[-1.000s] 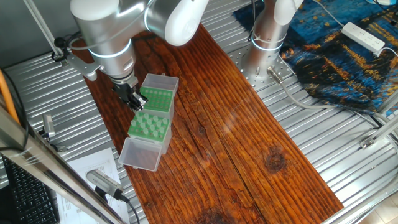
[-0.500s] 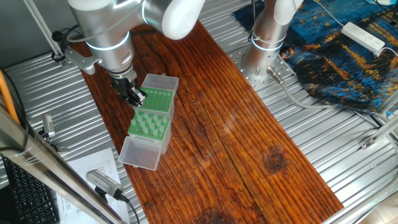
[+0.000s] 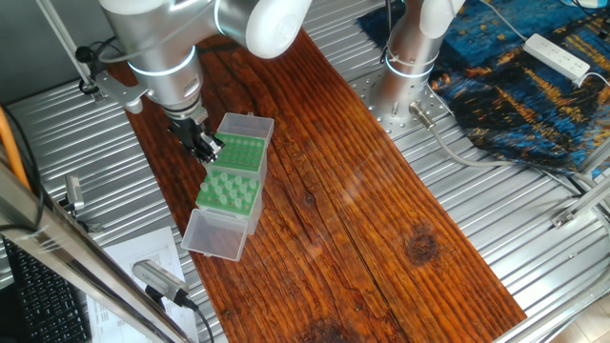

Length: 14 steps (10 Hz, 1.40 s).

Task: Transfer all large pipette tips from one holder to another

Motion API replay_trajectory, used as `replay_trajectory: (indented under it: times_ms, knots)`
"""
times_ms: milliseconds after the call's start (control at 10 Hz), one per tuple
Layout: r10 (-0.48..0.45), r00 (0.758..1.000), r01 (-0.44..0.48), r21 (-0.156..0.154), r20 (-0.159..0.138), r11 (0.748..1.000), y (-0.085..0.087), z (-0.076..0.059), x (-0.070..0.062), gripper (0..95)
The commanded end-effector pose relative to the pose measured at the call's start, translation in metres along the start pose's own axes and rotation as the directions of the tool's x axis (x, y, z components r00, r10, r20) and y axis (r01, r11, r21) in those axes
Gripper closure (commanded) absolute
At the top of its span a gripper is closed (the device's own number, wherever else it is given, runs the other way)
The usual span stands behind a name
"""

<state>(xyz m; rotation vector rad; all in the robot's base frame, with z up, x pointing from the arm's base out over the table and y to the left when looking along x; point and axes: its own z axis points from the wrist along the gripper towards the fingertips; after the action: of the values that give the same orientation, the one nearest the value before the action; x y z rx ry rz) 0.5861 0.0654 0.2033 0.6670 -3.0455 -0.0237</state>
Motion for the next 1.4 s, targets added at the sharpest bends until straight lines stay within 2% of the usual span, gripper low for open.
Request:
replay_trajectory:
  times_ms: [100, 1400]
  knots:
    - [-0.001, 1.000, 0.001, -0.002, -0.003, 1.000, 0.000, -0.002, 0.000, 95.0]
    - [-0.015, 1.000, 0.015, -0.016, -0.013, 1.000, -0.008, -0.031, 0.000, 95.0]
